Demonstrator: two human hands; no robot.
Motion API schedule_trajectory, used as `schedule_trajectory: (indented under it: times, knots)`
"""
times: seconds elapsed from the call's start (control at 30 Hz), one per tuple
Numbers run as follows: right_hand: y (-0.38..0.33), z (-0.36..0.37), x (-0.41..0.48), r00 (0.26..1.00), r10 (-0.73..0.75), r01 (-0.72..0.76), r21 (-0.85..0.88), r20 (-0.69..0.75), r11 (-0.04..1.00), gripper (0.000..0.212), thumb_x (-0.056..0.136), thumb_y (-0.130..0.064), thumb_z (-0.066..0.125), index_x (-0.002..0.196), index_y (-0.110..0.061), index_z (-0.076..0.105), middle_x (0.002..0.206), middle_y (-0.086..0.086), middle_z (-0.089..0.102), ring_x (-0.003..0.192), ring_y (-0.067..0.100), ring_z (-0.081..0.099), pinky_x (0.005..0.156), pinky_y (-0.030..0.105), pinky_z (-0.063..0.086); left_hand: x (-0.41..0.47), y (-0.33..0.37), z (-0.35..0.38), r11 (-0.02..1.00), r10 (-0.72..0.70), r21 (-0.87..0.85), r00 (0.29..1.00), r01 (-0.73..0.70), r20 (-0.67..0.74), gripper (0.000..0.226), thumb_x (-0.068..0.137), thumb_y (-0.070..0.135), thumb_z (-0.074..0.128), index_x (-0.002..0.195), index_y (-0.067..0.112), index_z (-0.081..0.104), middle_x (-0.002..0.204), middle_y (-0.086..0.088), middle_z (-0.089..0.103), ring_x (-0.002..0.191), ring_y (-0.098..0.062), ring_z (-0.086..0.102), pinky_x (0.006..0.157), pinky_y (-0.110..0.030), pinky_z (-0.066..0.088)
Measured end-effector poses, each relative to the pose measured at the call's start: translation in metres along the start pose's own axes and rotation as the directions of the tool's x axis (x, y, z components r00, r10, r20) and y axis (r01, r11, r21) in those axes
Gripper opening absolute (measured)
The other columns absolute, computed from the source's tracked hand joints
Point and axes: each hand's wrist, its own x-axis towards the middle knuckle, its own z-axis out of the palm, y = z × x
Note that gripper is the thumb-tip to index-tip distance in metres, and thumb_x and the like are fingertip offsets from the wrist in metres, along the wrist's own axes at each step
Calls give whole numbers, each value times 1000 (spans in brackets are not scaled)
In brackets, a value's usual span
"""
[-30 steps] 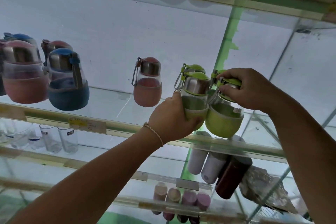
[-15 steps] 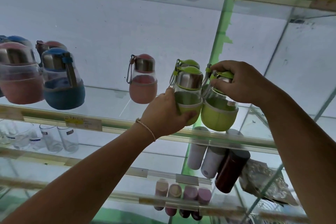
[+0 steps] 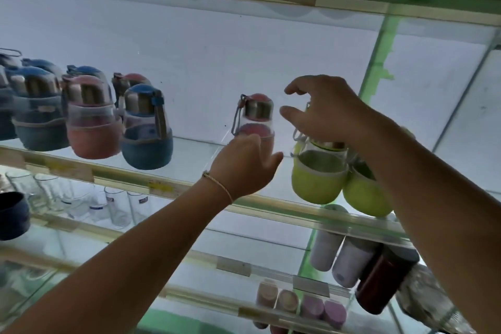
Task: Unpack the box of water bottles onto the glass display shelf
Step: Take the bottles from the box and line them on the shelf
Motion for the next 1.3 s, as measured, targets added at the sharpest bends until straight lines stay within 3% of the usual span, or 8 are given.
schedule_trajectory:
  times: [0.13,0.27,0.33,0.43,0.6,0.8,1.2,1.3]
  knots:
    - [-27,19,40,992,-7,15,-59,128,998,49,93,-31,63,139,-20,53,142,2,54,127,22,51,92,23,36,15,-38,-2,992,-54,115,995,44,79,45,91,49,56,110,9,65,99,-10,70,78,-18,56,73,-28,50]
    - [-44,32,71,966,53,-13,-159,252,987,52,95,-29,57,145,-16,48,151,3,46,136,24,44,105,28,37,27,-48,-2,985,-166,-26,972,173,166,65,86,56,63,125,5,50,105,-7,61,84,-17,51,68,-24,43]
    - [-46,40,79,954,77,-21,-192,289,981,45,95,-29,55,136,-12,57,141,7,56,125,27,53,97,30,43,35,-51,0,967,-191,-126,959,220,210,72,81,63,64,124,6,50,101,-3,57,86,-17,54,66,-23,43]
    - [-43,45,87,957,97,-35,-222,274,974,37,92,-30,60,122,-10,68,123,8,67,110,27,61,89,31,48,45,-58,2,951,-165,-216,953,222,252,77,74,70,67,121,10,55,104,-2,66,89,-17,60,70,-25,51]
    - [-38,44,95,955,162,-74,-330,249,941,42,91,-47,64,109,-11,74,109,7,72,100,25,65,87,33,50,61,-65,2,910,-169,-303,921,282,350,58,76,47,78,117,11,59,102,-2,65,93,-21,62,80,-34,57]
    - [-38,46,96,958,183,-103,-328,222,939,45,91,-50,64,110,-11,74,111,7,71,102,26,64,90,34,50,77,-66,8,912,-131,-297,886,284,446,46,76,37,75,114,14,64,93,-4,69,79,-20,66,63,-33,61]
    - [-31,45,98,958,228,-189,-210,177,959,49,84,-44,76,120,-12,72,118,8,70,93,21,55,76,29,41,75,-64,7,916,-119,-297,889,271,443,52,77,39,77,117,12,59,101,-5,67,90,-23,65,77,-36,60]
    - [-33,44,96,951,242,-206,-189,192,960,52,82,-45,78,123,-15,70,121,8,68,94,20,53,77,28,39,65,-62,0,914,-145,-291,897,282,417,56,80,41,75,119,7,54,101,-5,62,89,-20,58,64,-25,50]
